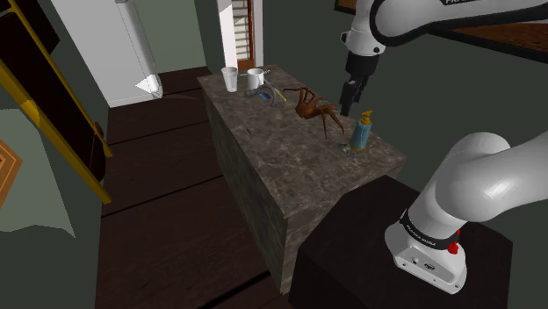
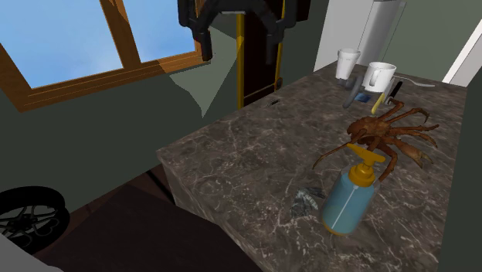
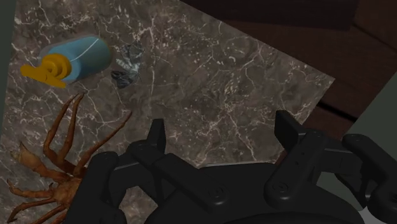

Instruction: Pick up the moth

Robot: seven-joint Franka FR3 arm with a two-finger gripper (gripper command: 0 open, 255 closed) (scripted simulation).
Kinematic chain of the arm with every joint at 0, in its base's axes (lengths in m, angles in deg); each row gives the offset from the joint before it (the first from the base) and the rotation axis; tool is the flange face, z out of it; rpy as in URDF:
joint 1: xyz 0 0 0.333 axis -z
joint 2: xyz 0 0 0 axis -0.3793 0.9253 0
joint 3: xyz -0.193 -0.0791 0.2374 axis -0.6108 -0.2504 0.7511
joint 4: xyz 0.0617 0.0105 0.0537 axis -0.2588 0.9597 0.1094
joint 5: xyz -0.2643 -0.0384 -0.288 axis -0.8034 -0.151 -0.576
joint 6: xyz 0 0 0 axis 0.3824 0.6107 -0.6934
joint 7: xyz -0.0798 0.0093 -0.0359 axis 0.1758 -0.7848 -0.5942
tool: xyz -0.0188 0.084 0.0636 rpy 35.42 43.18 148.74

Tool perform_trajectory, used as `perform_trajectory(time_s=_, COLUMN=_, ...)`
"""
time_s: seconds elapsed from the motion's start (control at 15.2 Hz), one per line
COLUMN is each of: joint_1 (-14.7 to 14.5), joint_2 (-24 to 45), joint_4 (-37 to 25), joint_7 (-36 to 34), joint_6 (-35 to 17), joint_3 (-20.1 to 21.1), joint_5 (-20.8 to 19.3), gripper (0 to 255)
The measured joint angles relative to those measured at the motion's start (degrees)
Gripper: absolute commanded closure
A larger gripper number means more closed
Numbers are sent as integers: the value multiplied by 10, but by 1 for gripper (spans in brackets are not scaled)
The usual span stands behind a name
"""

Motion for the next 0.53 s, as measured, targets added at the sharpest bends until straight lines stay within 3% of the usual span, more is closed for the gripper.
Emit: perform_trajectory(time_s=0.53, joint_1=25, joint_2=81, joint_4=71, joint_7=82, joint_6=-168, joint_3=-82, joint_5=-40, gripper=0)
